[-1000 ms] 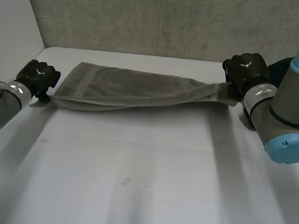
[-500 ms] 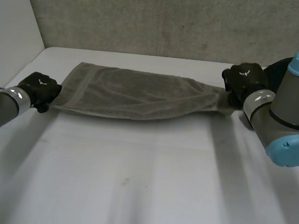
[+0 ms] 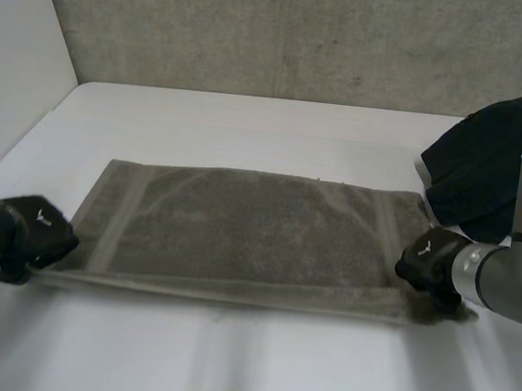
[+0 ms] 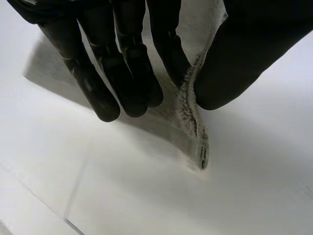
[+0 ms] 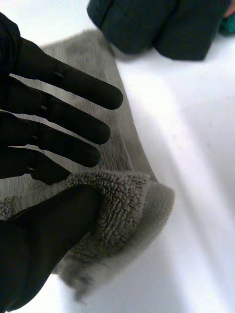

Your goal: Fold the laundry.

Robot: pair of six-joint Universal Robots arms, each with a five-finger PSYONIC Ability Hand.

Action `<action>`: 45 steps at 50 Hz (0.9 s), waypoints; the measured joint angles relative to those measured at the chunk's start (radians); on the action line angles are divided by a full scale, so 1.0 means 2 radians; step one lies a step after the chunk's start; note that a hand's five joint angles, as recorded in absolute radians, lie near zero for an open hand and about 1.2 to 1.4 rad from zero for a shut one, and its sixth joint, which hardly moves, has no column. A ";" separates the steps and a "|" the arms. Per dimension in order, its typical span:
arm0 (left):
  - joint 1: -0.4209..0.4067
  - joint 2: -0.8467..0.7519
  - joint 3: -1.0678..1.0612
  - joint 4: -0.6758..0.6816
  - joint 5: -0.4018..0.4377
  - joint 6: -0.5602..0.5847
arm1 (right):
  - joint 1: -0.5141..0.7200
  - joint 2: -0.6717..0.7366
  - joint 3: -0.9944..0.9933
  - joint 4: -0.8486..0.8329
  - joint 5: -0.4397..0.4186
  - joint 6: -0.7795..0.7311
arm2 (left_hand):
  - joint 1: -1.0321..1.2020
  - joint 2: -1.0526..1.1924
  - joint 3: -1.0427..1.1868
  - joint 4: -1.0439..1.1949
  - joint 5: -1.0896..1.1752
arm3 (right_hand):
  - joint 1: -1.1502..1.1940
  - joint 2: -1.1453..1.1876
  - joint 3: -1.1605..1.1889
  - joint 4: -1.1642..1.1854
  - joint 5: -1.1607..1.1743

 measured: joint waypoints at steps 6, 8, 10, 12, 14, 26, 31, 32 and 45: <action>-0.043 -0.028 0.062 0.056 0.004 -0.082 | 0.007 0.035 -0.035 -0.050 0.016 0.045 | 0.000 0.000 0.000 0.000 0.000 | 0.000 0.000 0.000 0.000 0.001; -0.058 -0.050 0.097 0.082 0.003 -0.111 | 0.010 0.052 -0.053 -0.071 0.029 0.063 | 0.000 0.000 0.000 0.000 0.000 | 0.000 0.000 0.000 0.000 0.001; -0.076 -0.086 0.151 0.115 -0.003 -0.142 | 0.013 0.077 -0.079 -0.100 0.047 0.084 | 0.000 0.000 0.000 0.000 0.000 | 0.000 0.000 0.000 0.000 0.001; -0.086 -0.109 0.184 0.130 -0.009 -0.155 | 0.016 0.091 -0.094 -0.118 0.057 0.094 | 0.000 0.000 0.000 0.000 0.000 | 0.000 0.000 0.000 0.000 0.001; -0.098 -0.137 0.225 0.146 -0.020 -0.167 | 0.019 0.107 -0.113 -0.142 0.067 0.103 | 0.000 0.000 0.000 0.000 0.000 | 0.000 0.000 0.000 0.000 0.002; -0.149 -0.310 0.452 0.167 -0.122 -0.181 | 0.033 0.188 -0.216 -0.247 0.092 0.117 | 0.000 0.000 0.000 0.000 0.000 | 0.000 0.000 0.000 0.000 0.002; -0.160 -0.361 0.521 0.169 -0.133 -0.181 | 0.037 0.224 -0.260 -0.276 0.102 0.112 | -0.012 -0.015 -0.015 -0.016 -0.013 | -0.079 -0.094 -0.095 -0.094 -0.095; -0.161 -0.368 0.531 0.170 -0.134 -0.181 | 0.037 0.232 -0.269 -0.283 0.106 0.110 | -0.037 -0.041 -0.033 -0.034 -0.028 | -0.182 -0.198 -0.195 -0.193 -0.197; -0.183 -0.364 0.585 0.180 -0.131 -0.207 | 0.026 0.224 -0.298 -0.401 0.141 0.147 | -0.493 -0.497 -0.491 -0.501 -0.470 | -0.455 -0.486 -0.489 -0.491 -0.485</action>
